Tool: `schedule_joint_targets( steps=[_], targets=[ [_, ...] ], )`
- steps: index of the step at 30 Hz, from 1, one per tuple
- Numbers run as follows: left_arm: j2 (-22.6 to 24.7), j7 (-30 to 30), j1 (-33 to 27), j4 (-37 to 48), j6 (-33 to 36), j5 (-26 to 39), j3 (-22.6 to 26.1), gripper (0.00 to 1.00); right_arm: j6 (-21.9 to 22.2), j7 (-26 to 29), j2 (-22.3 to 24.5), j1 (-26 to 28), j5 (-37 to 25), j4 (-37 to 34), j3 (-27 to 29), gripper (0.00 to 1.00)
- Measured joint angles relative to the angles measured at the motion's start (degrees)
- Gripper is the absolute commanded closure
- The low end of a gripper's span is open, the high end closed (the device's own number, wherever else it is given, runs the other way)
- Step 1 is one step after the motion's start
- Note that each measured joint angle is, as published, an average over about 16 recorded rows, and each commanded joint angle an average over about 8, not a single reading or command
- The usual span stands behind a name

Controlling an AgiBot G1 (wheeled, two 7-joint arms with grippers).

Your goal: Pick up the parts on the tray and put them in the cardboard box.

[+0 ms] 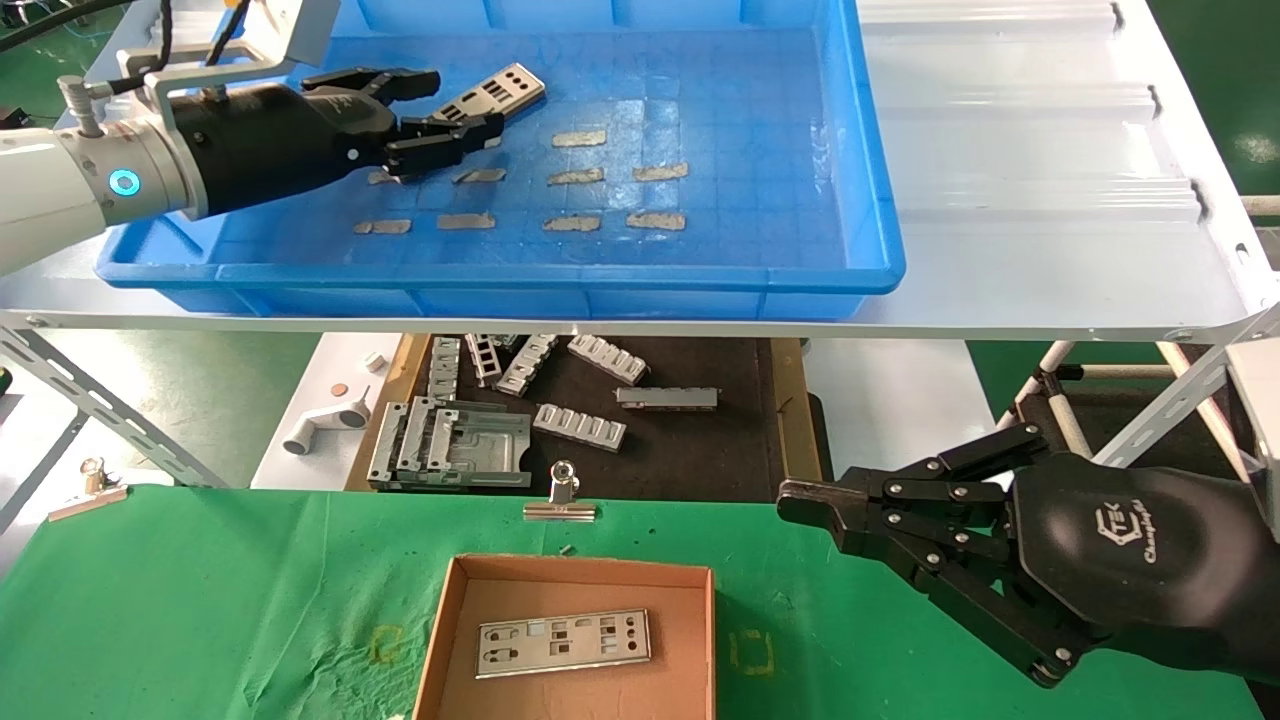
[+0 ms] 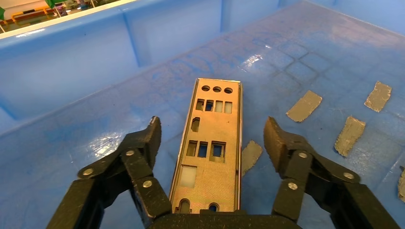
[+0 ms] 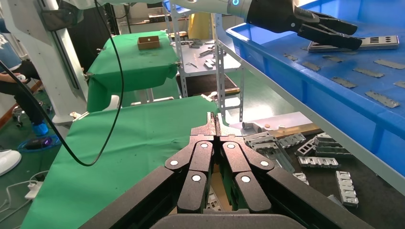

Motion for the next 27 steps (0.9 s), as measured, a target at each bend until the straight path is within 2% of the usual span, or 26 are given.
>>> schedule_joint_targets(
  steps=[4,6,27],
  targets=[
    [-0.02,-0.02,-0.02,0.06,-0.04,-0.05,-0.03,0.88,0.00,0.00,0.00,0.00,0.00,0.00,0.00,1.00],
    [-0.03,-0.04,-0.03,0.08,-0.08,-0.07,-0.05,0.99,0.00,0.00,0.00,0.00,0.00,0.00,0.00,1.00],
    [-0.01,-0.12,0.00,0.17,-0.35,-0.14,-0.10,1.00,0.00,0.00,0.00,0.00,0.00,0.00,0.00,1.00]
  ],
)
